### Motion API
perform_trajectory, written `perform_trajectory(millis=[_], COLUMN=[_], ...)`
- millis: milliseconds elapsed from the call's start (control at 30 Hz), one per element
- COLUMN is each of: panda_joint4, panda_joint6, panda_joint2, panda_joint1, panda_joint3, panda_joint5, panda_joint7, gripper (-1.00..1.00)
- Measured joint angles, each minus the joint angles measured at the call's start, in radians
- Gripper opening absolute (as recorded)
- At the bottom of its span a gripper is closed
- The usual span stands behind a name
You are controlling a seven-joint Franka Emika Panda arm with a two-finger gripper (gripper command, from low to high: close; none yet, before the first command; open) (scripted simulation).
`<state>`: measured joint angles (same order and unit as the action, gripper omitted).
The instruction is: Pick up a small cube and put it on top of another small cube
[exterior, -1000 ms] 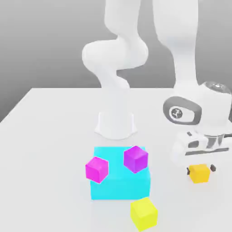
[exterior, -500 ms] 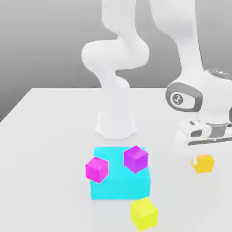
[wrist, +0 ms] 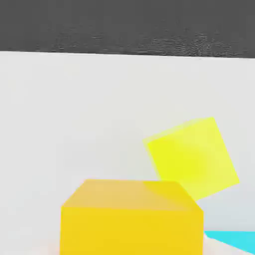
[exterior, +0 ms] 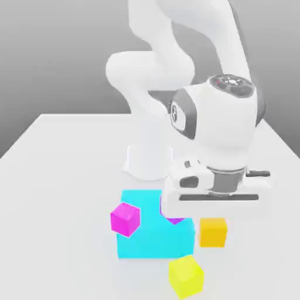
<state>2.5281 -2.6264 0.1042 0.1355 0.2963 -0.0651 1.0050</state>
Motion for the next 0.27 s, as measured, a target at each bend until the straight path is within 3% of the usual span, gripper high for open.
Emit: perform_trajectory(millis=[133,167,267], panda_joint4=[-0.015,-0.017,-0.017], panda_joint6=[-0.107,-0.130,-0.130], panda_joint2=[0.126,0.152,0.152], panda_joint1=[-0.018,-0.026,-0.026], panda_joint3=[-0.044,-0.056,-0.056], panda_joint5=[-0.080,-0.097,-0.097], panda_joint7=[0.041,0.053,0.053], gripper=[-1.00,1.00,1.00])
